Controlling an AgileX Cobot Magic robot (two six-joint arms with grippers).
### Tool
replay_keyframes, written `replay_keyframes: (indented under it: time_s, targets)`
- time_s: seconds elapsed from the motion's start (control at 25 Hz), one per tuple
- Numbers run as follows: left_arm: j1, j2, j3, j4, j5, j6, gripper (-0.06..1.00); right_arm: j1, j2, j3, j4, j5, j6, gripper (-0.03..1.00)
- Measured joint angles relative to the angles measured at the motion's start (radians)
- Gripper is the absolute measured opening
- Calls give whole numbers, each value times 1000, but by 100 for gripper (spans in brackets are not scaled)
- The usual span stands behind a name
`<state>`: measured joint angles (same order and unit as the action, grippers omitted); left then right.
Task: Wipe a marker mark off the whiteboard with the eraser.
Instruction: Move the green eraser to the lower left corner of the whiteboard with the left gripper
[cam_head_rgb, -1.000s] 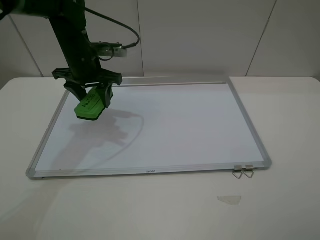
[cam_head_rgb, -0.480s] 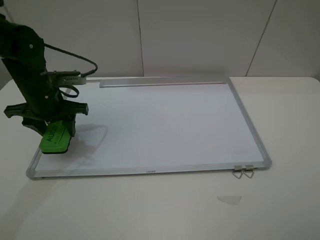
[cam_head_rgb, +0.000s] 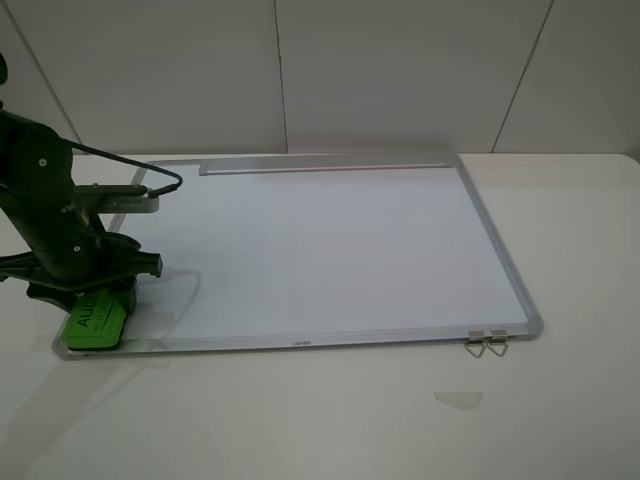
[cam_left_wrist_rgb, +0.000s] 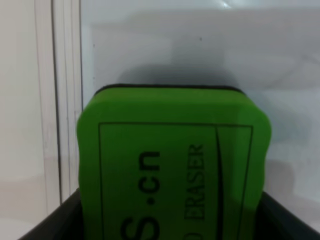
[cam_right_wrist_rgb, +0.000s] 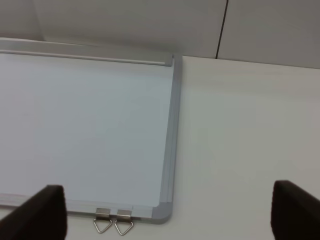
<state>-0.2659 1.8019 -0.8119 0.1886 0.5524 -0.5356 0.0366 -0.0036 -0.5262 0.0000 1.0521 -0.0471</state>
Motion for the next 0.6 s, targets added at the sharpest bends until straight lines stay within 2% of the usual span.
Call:
replay_keyframes:
  time_s: [0.16, 0.44, 0.6]
  targets:
    - [4, 0, 0, 25, -51, 0, 59, 0, 0, 0, 0, 0, 0, 82]
    - [74, 0, 0, 29, -129, -4, 59, 0, 0, 0, 0, 0, 0, 82]
    - [80, 0, 0, 31, -155, -3, 59, 0, 0, 0, 0, 0, 0, 82]
